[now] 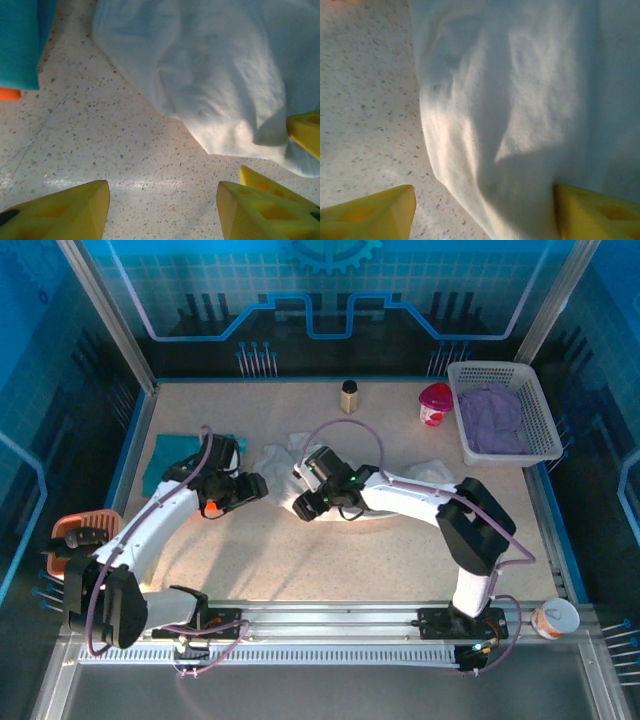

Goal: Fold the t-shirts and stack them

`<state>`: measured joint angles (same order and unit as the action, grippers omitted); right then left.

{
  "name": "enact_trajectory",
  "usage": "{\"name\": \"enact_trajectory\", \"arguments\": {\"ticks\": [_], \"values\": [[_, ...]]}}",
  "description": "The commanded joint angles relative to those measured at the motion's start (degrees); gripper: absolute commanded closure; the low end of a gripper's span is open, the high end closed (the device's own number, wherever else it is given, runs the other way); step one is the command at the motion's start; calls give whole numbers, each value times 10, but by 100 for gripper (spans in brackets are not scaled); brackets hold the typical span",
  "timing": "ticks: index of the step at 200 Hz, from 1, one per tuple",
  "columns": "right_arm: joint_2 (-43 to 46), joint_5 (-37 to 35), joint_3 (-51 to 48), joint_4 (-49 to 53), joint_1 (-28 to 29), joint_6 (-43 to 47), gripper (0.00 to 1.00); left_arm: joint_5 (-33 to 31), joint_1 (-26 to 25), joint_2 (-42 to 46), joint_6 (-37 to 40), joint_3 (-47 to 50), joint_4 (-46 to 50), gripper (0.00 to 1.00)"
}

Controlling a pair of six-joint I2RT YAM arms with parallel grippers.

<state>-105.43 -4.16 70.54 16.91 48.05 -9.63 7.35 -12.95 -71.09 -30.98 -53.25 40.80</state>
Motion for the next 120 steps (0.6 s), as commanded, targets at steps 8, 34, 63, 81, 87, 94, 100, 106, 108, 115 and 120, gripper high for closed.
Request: {"name": "enact_trajectory", "arguments": {"ticks": [8,34,63,81,87,94,100,106,108,115,120], "values": [[-29,-96,20,15,13,-11,49,15,6,25,3,35,15,40],[-14,-95,29,19,11,-15,80,34,6,19,-8,65,-11,41],[40,21,38,28,-54,-79,100,44,6,5,-7,68,-29,41],[69,129,29,5,-118,-122,99,50,6,-3,-8,61,-42,41],[70,152,31,6,-140,-135,99,53,6,-7,-9,57,-47,41],[69,172,34,8,-163,-146,99,60,5,-13,-11,52,-53,41],[66,184,35,8,-182,-157,99,65,4,-20,-12,47,-58,42],[62,195,35,8,-201,-172,99,70,3,-27,-14,43,-64,43],[59,199,35,8,-208,-177,99,71,2,-29,-15,41,-65,43],[53,216,32,3,-231,-198,99,74,-1,-36,-15,35,-70,43],[47,231,29,-6,-247,-214,99,74,-5,-43,-16,31,-73,43]]}}
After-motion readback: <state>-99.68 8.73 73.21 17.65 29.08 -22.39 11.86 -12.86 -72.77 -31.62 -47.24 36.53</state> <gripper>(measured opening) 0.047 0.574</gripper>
